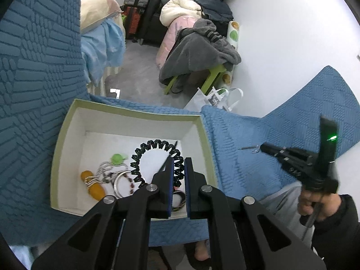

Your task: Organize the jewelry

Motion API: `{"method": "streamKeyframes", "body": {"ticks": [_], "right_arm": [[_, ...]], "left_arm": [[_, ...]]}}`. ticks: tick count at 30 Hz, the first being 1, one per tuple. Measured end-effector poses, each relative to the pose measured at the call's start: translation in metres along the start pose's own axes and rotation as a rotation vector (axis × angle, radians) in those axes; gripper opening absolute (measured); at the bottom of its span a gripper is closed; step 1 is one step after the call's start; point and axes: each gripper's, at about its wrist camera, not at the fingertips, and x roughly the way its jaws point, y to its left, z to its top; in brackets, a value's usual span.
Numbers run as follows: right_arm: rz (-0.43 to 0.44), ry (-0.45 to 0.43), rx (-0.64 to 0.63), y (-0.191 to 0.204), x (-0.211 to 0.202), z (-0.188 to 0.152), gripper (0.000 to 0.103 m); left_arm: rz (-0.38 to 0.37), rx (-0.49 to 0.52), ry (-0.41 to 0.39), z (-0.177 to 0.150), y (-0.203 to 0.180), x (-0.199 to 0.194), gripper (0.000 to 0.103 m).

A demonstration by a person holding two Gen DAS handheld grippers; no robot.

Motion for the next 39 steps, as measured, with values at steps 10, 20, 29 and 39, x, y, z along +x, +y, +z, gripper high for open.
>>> {"method": "streamKeyframes", "body": {"ticks": [10, 20, 29, 39], "right_arm": [[0.138, -0.056, -0.016, 0.079, -0.002, 0.027, 0.000], [0.153, 0.043, 0.029, 0.102, 0.040, -0.002, 0.000], [0.122, 0.031, 0.106, 0.093, 0.023, -0.001, 0.019], [0.034, -0.220, 0.121, 0.100, -0.094, 0.034, 0.020]], "left_arm": [[0.037, 0.034, 0.056, -0.003, 0.029, 0.006, 0.008], [0.028, 0.024, 0.119, -0.016, 0.038, 0.032, 0.008], [0.068, 0.045, 0.096, -0.004, 0.025, 0.018, 0.052], [0.092, 0.125, -0.078, 0.026, -0.008, -0.074, 0.055]]}}
